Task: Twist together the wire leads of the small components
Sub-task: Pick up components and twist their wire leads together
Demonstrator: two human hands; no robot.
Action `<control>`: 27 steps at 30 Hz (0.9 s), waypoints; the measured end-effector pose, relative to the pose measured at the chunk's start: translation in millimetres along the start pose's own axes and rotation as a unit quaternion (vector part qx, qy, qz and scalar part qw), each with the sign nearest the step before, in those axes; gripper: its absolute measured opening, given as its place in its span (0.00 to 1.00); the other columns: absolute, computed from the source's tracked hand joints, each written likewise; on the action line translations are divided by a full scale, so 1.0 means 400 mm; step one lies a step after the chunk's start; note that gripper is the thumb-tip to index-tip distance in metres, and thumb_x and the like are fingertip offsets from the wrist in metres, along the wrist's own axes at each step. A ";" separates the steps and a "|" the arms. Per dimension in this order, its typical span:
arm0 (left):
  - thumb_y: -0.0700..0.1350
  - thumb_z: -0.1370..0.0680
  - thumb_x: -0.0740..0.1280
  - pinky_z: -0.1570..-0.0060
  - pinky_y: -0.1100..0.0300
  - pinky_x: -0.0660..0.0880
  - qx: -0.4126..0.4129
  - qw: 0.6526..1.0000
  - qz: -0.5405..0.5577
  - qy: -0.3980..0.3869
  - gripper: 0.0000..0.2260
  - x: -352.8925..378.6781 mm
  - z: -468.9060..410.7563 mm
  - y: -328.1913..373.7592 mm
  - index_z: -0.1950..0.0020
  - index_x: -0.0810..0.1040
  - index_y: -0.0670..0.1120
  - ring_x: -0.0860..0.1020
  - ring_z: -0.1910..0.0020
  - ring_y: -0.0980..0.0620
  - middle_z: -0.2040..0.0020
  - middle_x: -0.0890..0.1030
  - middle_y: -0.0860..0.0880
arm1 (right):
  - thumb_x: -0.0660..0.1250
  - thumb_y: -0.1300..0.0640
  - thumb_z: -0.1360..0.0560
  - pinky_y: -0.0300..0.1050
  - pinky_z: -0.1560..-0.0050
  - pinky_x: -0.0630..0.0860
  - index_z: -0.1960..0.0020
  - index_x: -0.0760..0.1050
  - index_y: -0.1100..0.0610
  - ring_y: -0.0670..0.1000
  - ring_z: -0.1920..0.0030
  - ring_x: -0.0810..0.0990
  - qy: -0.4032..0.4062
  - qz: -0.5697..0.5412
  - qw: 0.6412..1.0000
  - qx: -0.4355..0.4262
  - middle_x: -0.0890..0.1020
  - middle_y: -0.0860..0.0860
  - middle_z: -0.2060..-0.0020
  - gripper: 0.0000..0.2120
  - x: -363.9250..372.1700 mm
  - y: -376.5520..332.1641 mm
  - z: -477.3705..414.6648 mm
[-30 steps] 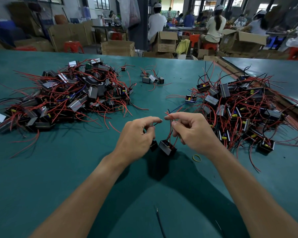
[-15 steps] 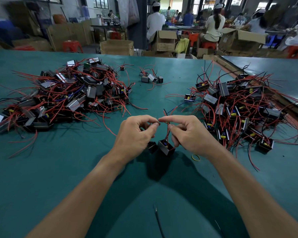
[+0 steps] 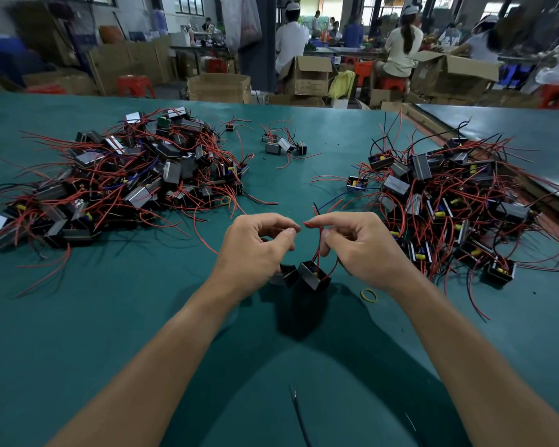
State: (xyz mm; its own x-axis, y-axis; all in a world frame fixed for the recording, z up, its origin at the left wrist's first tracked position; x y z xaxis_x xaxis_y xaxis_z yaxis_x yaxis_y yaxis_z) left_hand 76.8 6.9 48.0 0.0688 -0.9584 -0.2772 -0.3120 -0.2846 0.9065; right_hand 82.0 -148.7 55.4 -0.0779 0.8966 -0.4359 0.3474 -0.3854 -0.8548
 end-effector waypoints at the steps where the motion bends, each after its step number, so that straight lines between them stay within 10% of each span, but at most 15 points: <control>1: 0.36 0.22 0.66 0.77 0.66 0.68 -0.008 1.000 0.010 -0.001 0.10 0.000 -0.001 -0.002 0.59 0.83 0.49 0.72 0.80 0.56 0.68 0.81 0.50 | 0.62 0.66 0.22 0.38 0.75 0.62 0.52 0.82 0.44 0.44 0.77 0.64 0.005 0.002 1.000 -0.002 0.83 0.50 0.70 0.18 -0.004 0.000 0.000; 15: 0.36 0.27 0.73 0.76 0.63 0.70 -0.032 0.998 0.048 -0.012 0.05 0.001 0.004 -0.004 0.61 0.80 0.43 0.71 0.79 0.52 0.69 0.80 0.50 | 0.60 0.66 0.21 0.39 0.78 0.67 0.59 0.75 0.61 0.50 0.81 0.68 0.043 -0.069 0.997 0.014 0.82 0.52 0.73 0.10 -0.034 -0.002 -0.003; 27: 0.33 0.21 0.64 0.77 0.63 0.69 -0.053 0.996 0.058 -0.035 0.08 0.023 0.005 -0.009 0.50 0.75 0.46 0.70 0.80 0.49 0.67 0.83 0.48 | 0.68 0.61 0.22 0.41 0.76 0.67 0.52 0.80 0.56 0.50 0.78 0.67 0.028 -0.041 0.999 0.018 0.79 0.50 0.76 0.03 -0.018 0.016 -0.002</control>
State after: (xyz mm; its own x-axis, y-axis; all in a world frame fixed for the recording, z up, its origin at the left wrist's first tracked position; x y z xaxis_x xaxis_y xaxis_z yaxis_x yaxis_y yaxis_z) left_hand 76.7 -0.7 41.7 -0.0295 -0.9820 -0.1865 -0.2111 -0.1763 0.9614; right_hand 85.4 -157.5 53.5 -0.0526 0.9358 -0.3486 0.3077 -0.3169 -0.8972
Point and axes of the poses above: each hand's wrist, its own z-axis away from the middle knuckle, its own x-axis out of the palm, y = z × x, the point moved 10 cm from there along -z, towards the middle knuckle
